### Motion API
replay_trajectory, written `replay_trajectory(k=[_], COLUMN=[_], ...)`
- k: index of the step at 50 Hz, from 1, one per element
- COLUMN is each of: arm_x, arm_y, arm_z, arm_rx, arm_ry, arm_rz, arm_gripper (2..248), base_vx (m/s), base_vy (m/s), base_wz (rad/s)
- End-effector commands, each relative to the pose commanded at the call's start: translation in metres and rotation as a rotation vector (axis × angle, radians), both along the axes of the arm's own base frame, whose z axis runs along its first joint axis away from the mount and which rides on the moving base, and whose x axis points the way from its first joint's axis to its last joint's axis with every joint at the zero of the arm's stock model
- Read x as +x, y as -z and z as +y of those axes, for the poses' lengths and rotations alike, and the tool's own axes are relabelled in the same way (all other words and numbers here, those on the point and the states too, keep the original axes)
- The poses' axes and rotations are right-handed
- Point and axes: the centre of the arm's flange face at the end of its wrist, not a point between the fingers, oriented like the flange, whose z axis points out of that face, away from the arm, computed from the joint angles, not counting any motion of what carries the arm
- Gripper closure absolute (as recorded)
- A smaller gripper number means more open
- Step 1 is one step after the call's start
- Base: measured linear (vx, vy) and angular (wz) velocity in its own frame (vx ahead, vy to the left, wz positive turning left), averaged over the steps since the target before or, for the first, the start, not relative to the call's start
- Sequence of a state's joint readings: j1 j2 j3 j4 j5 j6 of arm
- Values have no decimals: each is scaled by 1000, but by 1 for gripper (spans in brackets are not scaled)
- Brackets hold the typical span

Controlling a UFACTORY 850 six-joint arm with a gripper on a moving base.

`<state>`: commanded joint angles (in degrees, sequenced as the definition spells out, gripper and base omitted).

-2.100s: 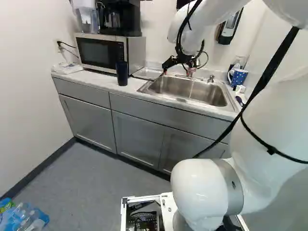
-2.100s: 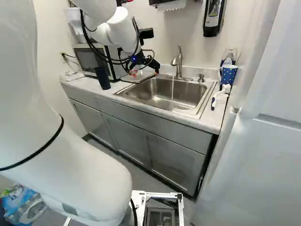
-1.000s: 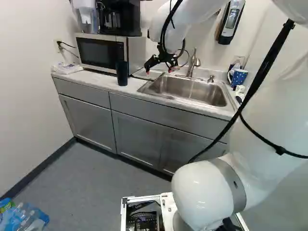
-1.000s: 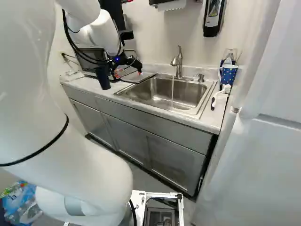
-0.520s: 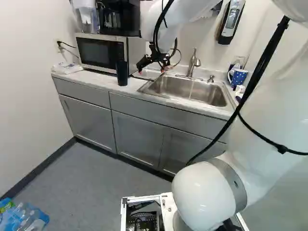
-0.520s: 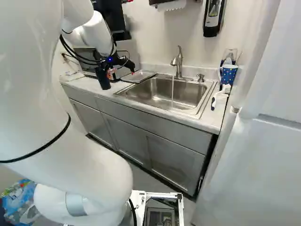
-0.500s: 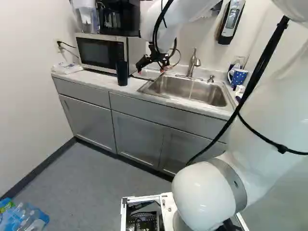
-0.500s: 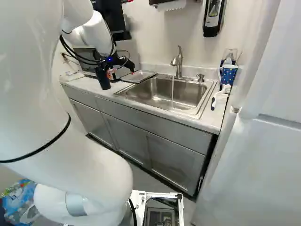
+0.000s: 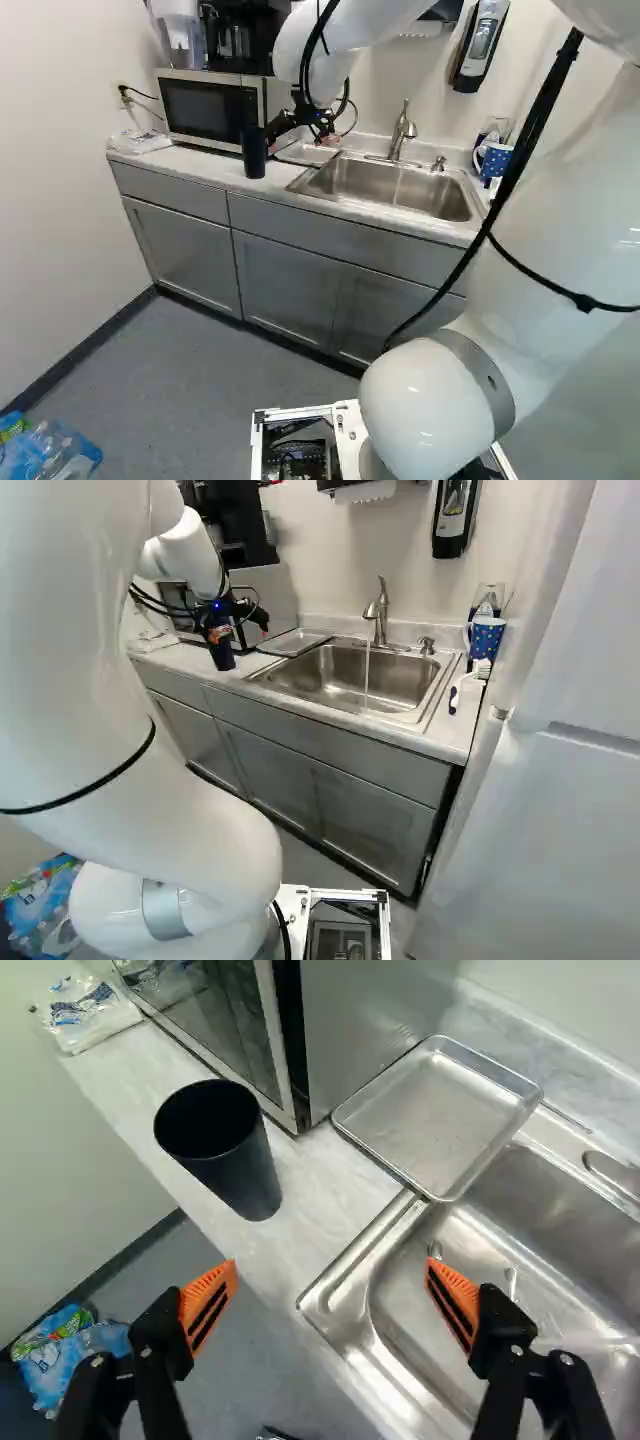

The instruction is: Rinse the cup and place it in the tray

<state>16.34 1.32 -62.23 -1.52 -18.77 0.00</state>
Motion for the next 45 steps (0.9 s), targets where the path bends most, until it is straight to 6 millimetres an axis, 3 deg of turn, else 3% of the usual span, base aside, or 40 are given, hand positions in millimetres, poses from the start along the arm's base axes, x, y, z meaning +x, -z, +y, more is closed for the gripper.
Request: replay_trajectory(k=[45], arm_x=[34], arm_y=[34], arm_z=[44], arm_rx=[50], arm_ry=[-64], arm_rz=[-144], arm_gripper=[3], base_vx=[0], base_vy=[0], base_wz=[0])
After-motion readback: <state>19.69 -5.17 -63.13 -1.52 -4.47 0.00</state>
